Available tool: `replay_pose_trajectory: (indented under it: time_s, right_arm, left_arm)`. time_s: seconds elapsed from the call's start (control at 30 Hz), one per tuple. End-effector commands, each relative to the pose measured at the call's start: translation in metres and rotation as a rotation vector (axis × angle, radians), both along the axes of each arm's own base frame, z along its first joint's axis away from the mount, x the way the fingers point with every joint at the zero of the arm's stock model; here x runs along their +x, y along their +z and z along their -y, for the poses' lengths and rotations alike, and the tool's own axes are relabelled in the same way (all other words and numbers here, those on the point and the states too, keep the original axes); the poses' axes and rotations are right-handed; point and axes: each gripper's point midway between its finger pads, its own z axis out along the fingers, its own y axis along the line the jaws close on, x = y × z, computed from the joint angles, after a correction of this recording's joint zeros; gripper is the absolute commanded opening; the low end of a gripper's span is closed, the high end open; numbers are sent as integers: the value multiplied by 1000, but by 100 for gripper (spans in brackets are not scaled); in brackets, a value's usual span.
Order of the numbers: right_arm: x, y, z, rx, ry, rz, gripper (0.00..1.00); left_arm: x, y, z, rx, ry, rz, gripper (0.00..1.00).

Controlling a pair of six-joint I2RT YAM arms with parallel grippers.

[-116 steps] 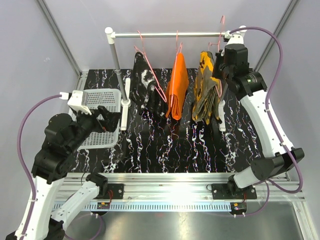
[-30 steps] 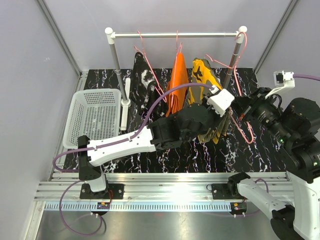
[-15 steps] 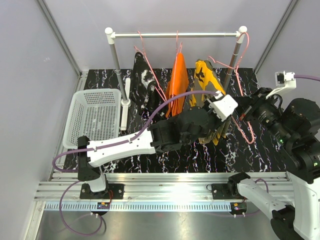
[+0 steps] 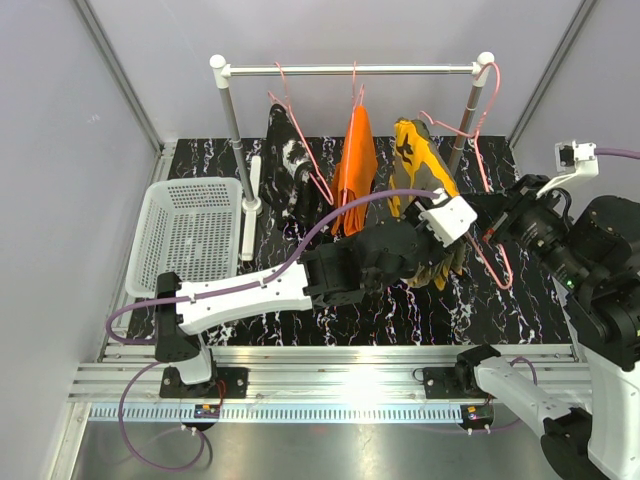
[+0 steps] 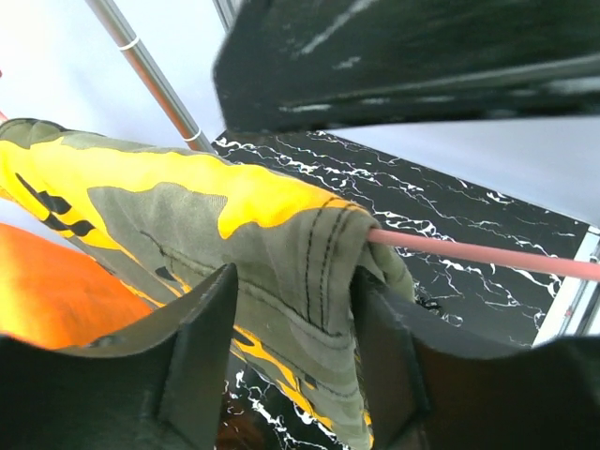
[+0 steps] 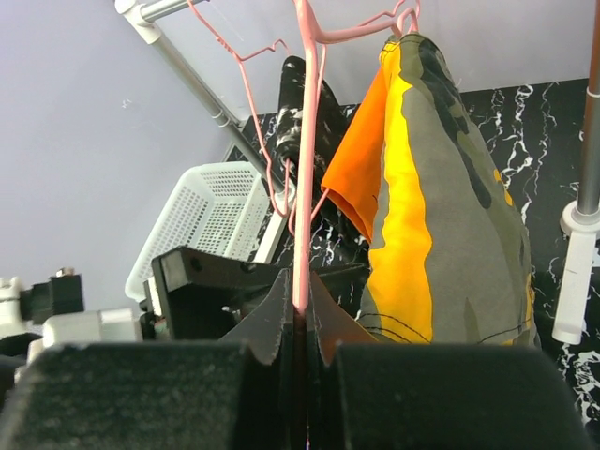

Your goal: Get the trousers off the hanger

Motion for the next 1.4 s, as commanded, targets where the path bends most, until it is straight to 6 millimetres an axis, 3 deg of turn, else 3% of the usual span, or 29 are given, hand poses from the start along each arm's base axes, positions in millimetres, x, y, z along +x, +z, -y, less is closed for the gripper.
replay_pose_trajectory:
  time_s: [0.0,0.03,0.13,0.17,0.43,0.47,0.53,0.83,1.07,1.13,1.23,1.3,1.37]
  right_arm:
    - [-29,91,-2,114,63,326,0]
    - [-31,93,-1,119,63,332,0]
    - [-33,93,0,121,58,336,0]
    - [-34,94,2,119,55,340,0]
    - [-31,92,7,102,21,340,0]
    - [-31,93,8,100,16,341,0]
    - [-27,92,12,85,-13,339,0]
    - [-29,100,17,67,-34,356,0]
    - [-39,104,5,101,46,367,0]
    - [-44,106,2,114,72,371,0]
    - [-46,107,-1,127,92,369,0]
    - [-46,103,-3,126,103,358,0]
    - [-44,99,-3,128,101,350,0]
  left_arm:
    - [4,30,-1,-94,29,25,56]
    - [5,27,2,-89,29,26,53]
    - [6,30,4,-88,34,31,23]
    - [7,29,3,-85,38,32,21]
    - [6,31,-7,-82,46,38,23]
    - [6,31,-7,-76,46,41,35]
    - [6,32,-9,-72,46,43,40]
    - [7,16,-14,-35,58,51,36]
    - [12,18,-9,-44,77,64,42]
    - [13,19,-6,-51,80,67,39]
    - [15,28,-2,-81,90,72,23]
    - [18,40,-3,-121,111,80,8]
    - [21,58,-7,-187,145,97,4]
